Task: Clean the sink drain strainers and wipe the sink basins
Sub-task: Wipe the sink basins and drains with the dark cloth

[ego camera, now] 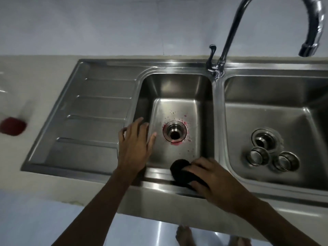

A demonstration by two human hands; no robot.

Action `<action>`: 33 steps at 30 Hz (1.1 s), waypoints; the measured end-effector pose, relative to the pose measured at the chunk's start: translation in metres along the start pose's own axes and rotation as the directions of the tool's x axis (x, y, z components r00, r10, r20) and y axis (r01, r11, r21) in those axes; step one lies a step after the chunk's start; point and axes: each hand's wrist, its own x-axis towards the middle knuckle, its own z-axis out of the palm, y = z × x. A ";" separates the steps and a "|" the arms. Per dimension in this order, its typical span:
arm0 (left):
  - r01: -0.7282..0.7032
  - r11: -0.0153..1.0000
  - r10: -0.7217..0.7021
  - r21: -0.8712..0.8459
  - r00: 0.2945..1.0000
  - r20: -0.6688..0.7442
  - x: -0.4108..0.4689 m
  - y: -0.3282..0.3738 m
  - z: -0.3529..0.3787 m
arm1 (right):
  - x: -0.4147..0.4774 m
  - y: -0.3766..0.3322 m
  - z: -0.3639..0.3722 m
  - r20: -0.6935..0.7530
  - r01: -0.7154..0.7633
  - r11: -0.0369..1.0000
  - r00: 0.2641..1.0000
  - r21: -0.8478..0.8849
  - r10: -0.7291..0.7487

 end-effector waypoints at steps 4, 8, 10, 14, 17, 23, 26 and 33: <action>0.081 0.997 -0.082 -0.011 0.990 -0.113 0.025 -0.045 -0.005 | 0.029 -0.030 0.023 0.070 0.102 0.992 0.992 0.075 -0.108; 0.130 0.992 -0.129 -0.002 0.982 -0.141 0.038 -0.071 -0.004 | 0.072 -0.054 0.046 0.065 0.162 0.980 0.983 0.112 -0.170; 0.128 0.992 -0.128 -0.003 0.984 -0.127 0.038 -0.073 0.000 | 0.094 -0.058 0.054 0.048 0.185 0.982 0.981 0.033 -0.186; 0.143 0.989 -0.147 -0.040 0.980 -0.137 0.042 -0.076 0.008 | 0.147 -0.062 0.071 0.025 0.242 0.949 0.970 -0.203 -0.242; 0.189 0.979 -0.199 -0.078 0.969 -0.148 0.048 -0.088 0.014 | 0.193 -0.035 0.069 0.011 0.025 0.970 1.000 -0.244 -0.023; 0.142 0.986 -0.155 -0.089 0.973 -0.171 0.047 -0.099 0.031 | 0.207 0.008 0.105 0.363 0.129 0.956 0.931 -0.263 -0.025; 0.139 0.988 -0.149 -0.066 0.968 -0.203 0.046 -0.099 0.033 | 0.210 0.011 0.144 0.519 0.303 0.880 0.851 -0.365 -0.078; 0.165 0.982 -0.179 -0.096 0.970 -0.162 0.046 -0.102 0.034 | 0.292 0.084 0.122 0.037 0.068 0.763 0.998 -0.643 -0.057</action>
